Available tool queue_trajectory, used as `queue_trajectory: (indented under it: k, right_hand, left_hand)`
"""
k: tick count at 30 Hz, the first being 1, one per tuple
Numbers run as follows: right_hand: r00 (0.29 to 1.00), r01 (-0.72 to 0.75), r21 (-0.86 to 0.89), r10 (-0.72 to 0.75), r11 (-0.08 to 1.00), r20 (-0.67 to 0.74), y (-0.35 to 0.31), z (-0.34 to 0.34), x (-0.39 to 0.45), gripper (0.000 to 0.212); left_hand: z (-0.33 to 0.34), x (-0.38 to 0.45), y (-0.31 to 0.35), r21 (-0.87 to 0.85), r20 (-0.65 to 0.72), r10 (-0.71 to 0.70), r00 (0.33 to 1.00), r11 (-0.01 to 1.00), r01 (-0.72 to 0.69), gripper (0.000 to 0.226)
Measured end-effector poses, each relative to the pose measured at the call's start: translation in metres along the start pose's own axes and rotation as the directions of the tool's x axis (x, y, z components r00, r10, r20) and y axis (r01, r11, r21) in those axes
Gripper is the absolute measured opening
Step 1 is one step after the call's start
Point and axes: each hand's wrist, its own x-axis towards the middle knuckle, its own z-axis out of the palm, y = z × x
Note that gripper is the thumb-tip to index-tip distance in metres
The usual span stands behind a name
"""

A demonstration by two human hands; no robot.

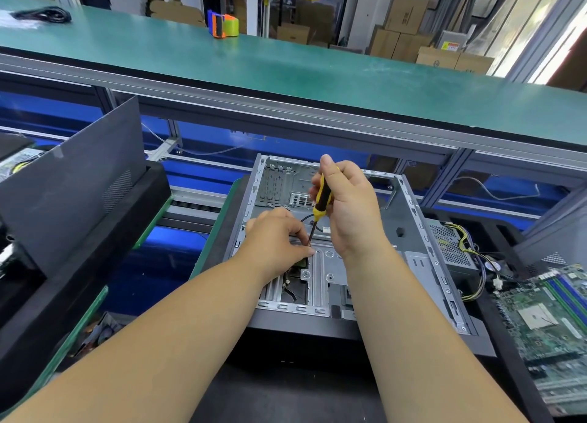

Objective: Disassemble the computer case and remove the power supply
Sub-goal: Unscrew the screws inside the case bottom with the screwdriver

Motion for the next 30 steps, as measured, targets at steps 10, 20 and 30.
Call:
queue_trajectory:
  k: [10, 20, 30]
  right_hand:
    - [0.996, -0.074, 0.067, 0.07, 0.995, 0.058, -0.001, 0.002, 0.002, 0.017]
    - [0.978, -0.167, 0.121, 0.149, 0.979, 0.145, -0.009, -0.005, 0.009, 0.023]
    - [0.971, -0.197, 0.043, 0.189, 0.979, 0.145, -0.012, 0.002, 0.012, 0.042]
  left_hand:
    - [-0.002, -0.002, 0.002, -0.011, 0.008, 0.003, 1.0, 1.0, -0.003, 0.013]
    - [-0.003, -0.002, 0.002, -0.029, 0.013, -0.013, 1.0, 0.999, 0.014, 0.009]
    - [-0.002, -0.002, 0.002, -0.018, 0.017, -0.004, 1.0, 1.0, 0.005, 0.008]
